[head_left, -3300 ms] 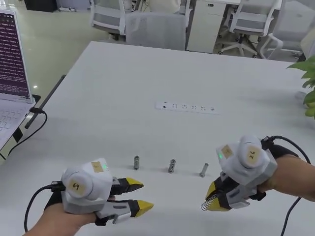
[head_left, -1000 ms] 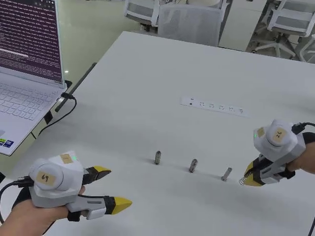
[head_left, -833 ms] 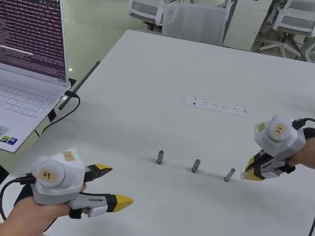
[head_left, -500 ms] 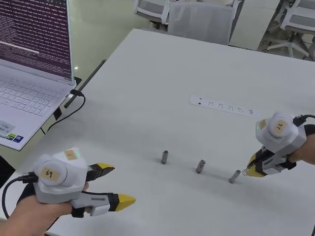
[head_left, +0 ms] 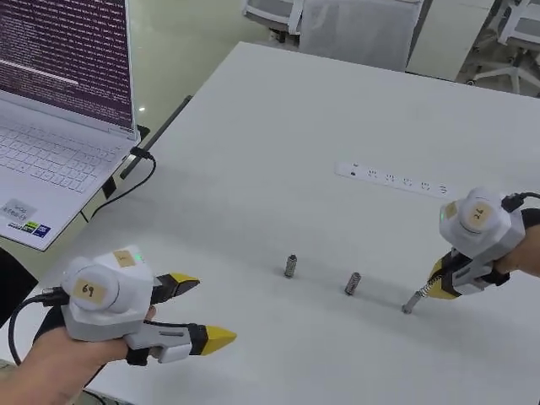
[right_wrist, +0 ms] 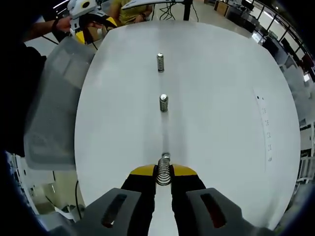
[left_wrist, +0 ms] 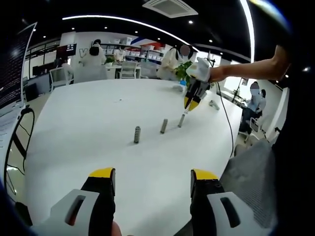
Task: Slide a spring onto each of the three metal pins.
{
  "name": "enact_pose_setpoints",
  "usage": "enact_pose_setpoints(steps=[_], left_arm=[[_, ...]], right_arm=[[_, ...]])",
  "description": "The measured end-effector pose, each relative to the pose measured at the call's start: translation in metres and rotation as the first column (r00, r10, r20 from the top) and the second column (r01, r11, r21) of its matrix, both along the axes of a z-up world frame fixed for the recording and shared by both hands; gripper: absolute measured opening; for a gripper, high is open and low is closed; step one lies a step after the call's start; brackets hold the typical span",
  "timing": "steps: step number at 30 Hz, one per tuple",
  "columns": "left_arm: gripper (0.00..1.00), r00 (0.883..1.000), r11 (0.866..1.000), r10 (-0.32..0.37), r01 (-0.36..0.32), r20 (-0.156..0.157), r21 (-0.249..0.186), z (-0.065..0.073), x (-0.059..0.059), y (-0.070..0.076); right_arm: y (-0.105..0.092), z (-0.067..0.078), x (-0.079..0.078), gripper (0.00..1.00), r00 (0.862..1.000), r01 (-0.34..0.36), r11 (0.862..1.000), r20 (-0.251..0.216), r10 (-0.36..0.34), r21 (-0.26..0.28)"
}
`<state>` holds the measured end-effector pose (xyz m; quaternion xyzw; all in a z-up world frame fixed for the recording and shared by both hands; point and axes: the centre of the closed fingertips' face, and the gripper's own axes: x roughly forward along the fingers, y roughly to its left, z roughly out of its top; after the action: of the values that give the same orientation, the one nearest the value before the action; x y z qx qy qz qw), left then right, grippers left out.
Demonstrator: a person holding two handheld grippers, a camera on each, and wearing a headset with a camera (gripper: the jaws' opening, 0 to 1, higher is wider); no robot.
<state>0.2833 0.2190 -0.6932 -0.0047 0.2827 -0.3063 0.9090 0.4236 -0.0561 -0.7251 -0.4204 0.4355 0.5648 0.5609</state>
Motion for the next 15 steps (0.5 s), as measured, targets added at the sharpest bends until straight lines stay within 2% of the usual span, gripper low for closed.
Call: enact_pose_setpoints(steps=[15], left_arm=[[0.57,1.0,1.0,0.015,-0.015,-0.007,0.001,-0.001,0.001,0.004]], right_arm=[[0.003,-0.013,0.007,0.08,1.0,-0.021,1.0,-0.004,0.021,-0.02]])
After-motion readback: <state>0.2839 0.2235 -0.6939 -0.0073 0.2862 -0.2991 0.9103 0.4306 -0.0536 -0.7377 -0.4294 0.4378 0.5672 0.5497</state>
